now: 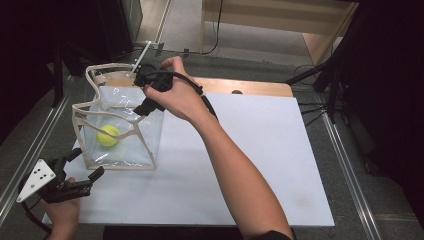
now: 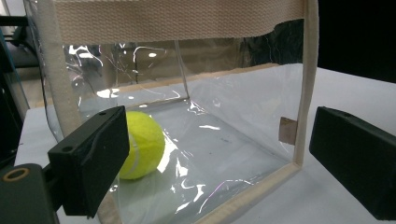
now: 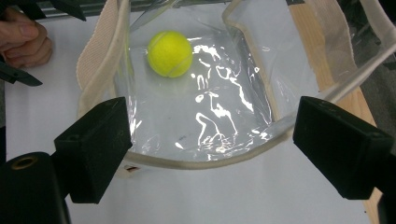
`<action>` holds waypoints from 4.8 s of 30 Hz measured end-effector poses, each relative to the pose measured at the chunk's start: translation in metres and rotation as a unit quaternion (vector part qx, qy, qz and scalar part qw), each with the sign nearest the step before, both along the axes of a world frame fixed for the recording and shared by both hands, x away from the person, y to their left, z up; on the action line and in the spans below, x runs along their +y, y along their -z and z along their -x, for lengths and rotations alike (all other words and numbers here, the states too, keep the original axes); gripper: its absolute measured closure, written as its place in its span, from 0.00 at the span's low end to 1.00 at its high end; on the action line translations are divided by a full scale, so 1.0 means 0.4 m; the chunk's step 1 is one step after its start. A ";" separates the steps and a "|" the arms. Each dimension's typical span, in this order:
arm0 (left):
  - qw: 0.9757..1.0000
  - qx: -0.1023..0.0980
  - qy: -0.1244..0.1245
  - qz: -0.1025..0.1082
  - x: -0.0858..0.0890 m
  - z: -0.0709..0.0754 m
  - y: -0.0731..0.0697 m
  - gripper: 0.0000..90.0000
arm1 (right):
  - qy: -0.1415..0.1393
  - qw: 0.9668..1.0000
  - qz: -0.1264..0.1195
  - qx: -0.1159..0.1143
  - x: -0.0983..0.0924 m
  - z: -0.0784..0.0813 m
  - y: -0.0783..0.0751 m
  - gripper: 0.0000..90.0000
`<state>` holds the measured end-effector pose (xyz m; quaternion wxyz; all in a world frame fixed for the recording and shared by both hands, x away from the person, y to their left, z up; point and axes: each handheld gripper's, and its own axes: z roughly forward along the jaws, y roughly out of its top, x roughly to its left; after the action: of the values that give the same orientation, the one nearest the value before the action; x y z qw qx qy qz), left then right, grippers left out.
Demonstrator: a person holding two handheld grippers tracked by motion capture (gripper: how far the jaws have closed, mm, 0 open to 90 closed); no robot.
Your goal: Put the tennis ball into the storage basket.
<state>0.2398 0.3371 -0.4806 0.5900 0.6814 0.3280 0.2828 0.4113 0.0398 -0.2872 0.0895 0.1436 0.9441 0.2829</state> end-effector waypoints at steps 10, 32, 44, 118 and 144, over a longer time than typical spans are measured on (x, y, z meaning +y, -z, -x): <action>1.000 0.000 0.000 -0.002 -0.002 -0.001 0.000 0.06 | 0.001 1.000 -0.006 -0.006 -0.037 0.019 -0.018 0.11; 1.000 0.000 -0.002 -0.009 -0.005 -0.001 0.000 0.06 | 0.015 1.000 -0.006 0.005 -0.092 0.047 0.038 0.11; 1.000 0.001 -0.001 -0.011 -0.005 0.000 0.000 0.06 | 0.014 1.000 -0.006 0.015 -0.098 0.067 0.108 0.11; 1.000 0.004 -0.006 -0.012 -0.006 -0.001 0.000 0.06 | 0.109 0.981 -0.160 -0.013 -0.386 0.236 0.411 0.11; 1.000 0.004 -0.006 -0.017 -0.007 0.001 0.000 0.06 | 0.165 0.972 -0.164 -0.026 -0.533 0.284 0.440 0.11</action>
<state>0.2393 0.3342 -0.4806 0.5755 0.6905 0.3293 0.2890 0.2976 -0.1734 -0.4632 0.1349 0.3030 0.8453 0.4189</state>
